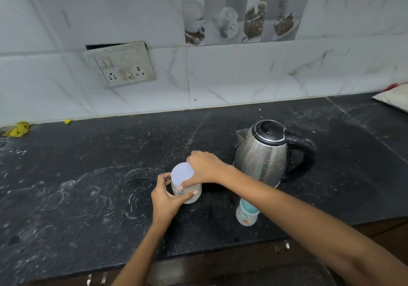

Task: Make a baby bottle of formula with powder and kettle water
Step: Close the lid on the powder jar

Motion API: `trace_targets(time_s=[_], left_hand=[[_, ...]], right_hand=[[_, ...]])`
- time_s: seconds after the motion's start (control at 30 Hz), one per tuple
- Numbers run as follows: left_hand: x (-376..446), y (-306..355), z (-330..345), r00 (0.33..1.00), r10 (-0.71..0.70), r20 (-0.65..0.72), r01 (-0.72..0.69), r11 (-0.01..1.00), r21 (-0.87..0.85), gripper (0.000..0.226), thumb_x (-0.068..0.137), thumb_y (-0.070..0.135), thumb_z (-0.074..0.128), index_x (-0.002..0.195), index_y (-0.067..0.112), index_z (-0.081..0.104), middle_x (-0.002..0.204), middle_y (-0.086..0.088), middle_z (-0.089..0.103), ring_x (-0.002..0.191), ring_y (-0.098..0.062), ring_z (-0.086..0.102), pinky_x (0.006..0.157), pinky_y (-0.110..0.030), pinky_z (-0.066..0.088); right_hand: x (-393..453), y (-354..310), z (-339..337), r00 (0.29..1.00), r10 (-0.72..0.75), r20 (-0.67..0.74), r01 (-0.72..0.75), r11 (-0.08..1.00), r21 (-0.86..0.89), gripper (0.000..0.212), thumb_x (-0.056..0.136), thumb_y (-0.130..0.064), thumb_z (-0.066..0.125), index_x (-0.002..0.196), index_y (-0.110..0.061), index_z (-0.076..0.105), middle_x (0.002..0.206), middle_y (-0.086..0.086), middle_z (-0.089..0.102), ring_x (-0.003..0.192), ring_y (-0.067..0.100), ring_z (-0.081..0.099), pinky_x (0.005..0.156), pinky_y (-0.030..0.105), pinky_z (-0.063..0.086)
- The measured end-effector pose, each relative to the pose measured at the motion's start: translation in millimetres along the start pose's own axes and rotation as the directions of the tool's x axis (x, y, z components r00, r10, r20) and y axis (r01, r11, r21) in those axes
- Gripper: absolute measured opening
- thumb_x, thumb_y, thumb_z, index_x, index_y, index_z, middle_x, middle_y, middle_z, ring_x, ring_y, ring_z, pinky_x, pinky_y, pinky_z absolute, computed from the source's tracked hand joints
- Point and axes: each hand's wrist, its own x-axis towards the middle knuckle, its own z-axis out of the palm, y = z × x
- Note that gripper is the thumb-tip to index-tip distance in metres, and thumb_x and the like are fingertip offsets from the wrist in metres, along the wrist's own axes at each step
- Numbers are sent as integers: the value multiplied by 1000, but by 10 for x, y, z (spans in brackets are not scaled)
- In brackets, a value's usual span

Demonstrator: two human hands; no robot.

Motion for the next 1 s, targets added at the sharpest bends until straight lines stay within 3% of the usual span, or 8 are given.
trace_targets(time_s=[0.07,0.13,0.27,0.4,0.5,0.7,0.87,1.0], left_hand=[[-6,8,-1,1000,2,-7,-2,1000,5,81,44,32,97,110,24,51,109,7,62,105,-10,58,84,-22,46],[-11,4,-4,1000,-2,-12,2,1000,6,82,44,30,97,111,22,51,110,7,61,106,-11,58,86,-23,46],[-14,13,2,1000,-14,-3,14,1000,2,84,45,31,97,115,19,51,115,6,60,108,-11,56,89,-26,47],[-17,52,-17,1000,-16,-2,16,1000,8,84,45,30,97,115,18,52,113,7,60,107,-12,58,87,-24,47],[-6,68,-72,1000,-12,5,12,1000,5,82,44,29,97,112,20,52,112,6,61,105,-12,59,87,-25,48],[58,-51,-402,996,-34,80,36,999,-15,79,48,24,96,112,25,50,119,4,61,113,-15,58,94,-34,50],[193,2,-528,975,-21,220,7,998,65,75,53,22,94,115,29,54,111,15,61,107,-12,58,85,-23,46],[259,64,-488,950,-2,313,-14,999,51,75,55,12,93,119,24,56,113,11,63,110,-15,59,94,-31,48]], right_hand=[[-249,202,-103,1000,-14,-2,14,994,112,53,76,-56,72,83,-4,63,87,10,62,78,25,59,70,42,50],[-580,431,-174,1000,-6,27,1,983,186,50,81,-55,68,91,-6,67,88,6,66,79,20,62,74,41,54],[-1258,705,-153,993,110,43,-117,962,248,59,76,-63,67,115,-18,68,104,-8,67,91,6,62,71,17,46],[-1538,715,68,969,238,69,-247,944,220,71,70,-46,80,132,-23,53,127,-2,61,116,19,58,94,37,49],[-1512,669,177,958,286,14,-281,930,239,56,71,-26,83,120,-20,56,116,3,64,107,24,61,88,40,52],[-1174,590,261,967,232,-106,-182,918,352,46,72,-20,81,111,-17,56,108,3,65,97,22,62,84,38,52],[-757,550,251,958,229,-171,-143,903,406,48,72,-17,82,110,-16,54,108,4,66,97,22,62,84,40,54],[-631,639,242,954,249,-166,-164,899,407,50,71,-17,82,113,-16,56,108,5,67,98,23,63,85,39,53]])
